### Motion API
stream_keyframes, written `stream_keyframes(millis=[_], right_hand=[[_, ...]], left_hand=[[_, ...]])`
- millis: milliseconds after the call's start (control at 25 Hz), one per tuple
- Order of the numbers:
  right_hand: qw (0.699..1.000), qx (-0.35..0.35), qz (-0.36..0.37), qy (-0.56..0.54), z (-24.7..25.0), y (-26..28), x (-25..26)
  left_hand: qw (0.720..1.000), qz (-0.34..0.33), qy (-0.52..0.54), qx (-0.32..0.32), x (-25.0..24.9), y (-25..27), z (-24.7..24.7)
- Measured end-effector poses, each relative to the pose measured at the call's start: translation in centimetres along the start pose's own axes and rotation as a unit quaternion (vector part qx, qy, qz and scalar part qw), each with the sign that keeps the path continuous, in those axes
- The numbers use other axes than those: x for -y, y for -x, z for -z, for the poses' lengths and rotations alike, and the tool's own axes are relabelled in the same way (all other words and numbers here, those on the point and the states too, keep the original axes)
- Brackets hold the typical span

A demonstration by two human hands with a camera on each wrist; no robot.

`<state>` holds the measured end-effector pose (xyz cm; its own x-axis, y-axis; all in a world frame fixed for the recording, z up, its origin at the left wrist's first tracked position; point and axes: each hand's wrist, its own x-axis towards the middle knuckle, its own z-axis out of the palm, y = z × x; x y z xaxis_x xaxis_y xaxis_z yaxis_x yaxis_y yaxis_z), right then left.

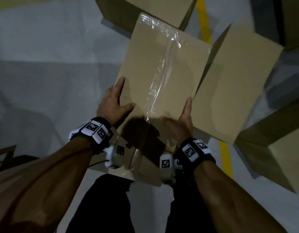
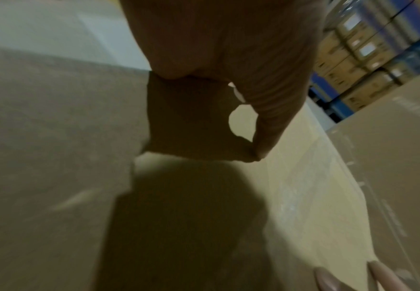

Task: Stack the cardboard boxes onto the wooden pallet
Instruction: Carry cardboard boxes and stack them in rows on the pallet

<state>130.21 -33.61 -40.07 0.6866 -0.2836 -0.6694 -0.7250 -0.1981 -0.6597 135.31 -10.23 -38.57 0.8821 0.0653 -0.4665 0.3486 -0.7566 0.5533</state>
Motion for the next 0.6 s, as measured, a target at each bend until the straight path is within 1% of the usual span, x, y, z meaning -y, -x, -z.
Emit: stream_keyframes(millis=[40, 120, 200, 320, 400, 560, 600], right_hand=[[1.0, 0.002, -0.015, -0.002, 1.0, 2.0, 1.1], [1.0, 0.012, -0.015, -0.006, 2.7, 4.4, 3.5], [1.0, -0.003, -0.002, 0.012, 4.8, 6.2, 5.2], [0.999, -0.033, 0.018, 0.019, 7.6, 10.0, 7.4], [0.998, -0.059, 0.013, 0.0, 9.1, 13.4, 8.5], [0.987, -0.152, 0.047, -0.03, 10.4, 21.0, 9.8], [0.984, -0.17, 0.053, -0.03, 10.6, 22.2, 9.9]], left_hand=[[1.0, 0.003, -0.015, 0.003, -1.4, 1.6, 1.2], [1.0, 0.011, -0.022, -0.006, -3.8, 3.7, 3.0], [1.0, 0.014, -0.018, -0.004, -6.1, 5.7, 4.3], [1.0, -0.01, 0.005, -0.007, -9.4, 8.8, 6.3], [0.999, -0.03, 0.018, 0.001, -11.2, 10.6, 7.9], [0.994, -0.099, 0.046, 0.027, -13.9, 14.3, 11.5], [0.992, -0.109, 0.056, 0.032, -14.4, 14.9, 11.9]])
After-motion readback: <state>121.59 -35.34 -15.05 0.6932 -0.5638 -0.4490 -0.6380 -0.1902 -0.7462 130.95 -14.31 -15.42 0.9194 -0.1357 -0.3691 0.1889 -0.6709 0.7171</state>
